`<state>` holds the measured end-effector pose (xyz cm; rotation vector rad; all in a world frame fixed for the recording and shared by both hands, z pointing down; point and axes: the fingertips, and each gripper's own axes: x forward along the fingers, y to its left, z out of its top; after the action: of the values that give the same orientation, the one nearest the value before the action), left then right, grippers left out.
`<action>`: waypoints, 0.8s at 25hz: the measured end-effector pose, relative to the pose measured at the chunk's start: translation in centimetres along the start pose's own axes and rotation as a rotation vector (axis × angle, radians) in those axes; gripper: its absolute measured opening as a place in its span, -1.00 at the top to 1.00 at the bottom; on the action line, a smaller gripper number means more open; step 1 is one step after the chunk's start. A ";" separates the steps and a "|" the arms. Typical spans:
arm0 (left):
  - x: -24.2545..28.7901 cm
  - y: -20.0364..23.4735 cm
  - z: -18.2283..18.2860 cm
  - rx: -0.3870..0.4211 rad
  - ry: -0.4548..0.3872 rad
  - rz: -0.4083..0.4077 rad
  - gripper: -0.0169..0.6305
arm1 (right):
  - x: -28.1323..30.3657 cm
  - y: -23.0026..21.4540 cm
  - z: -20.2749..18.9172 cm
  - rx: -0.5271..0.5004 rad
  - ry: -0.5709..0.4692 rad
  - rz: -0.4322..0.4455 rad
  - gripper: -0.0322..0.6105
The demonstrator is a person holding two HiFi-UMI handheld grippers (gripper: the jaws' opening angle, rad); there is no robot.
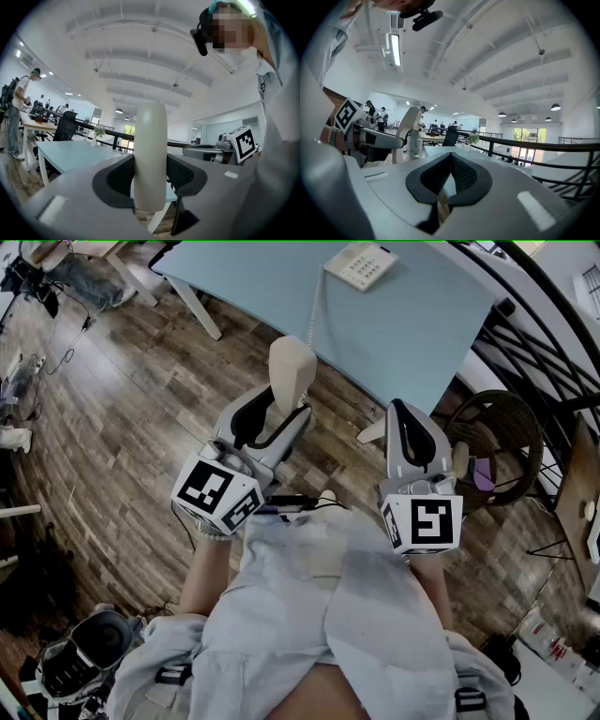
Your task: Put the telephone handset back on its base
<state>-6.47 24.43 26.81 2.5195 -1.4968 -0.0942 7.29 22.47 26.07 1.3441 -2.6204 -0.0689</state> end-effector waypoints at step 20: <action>-0.4 0.6 0.0 0.001 -0.011 -0.028 0.31 | 0.2 0.6 0.4 0.012 -0.013 -0.040 0.89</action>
<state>-7.21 24.44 26.88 2.5448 -1.4665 -0.1126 6.61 22.64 25.81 1.4046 -2.6093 -0.0682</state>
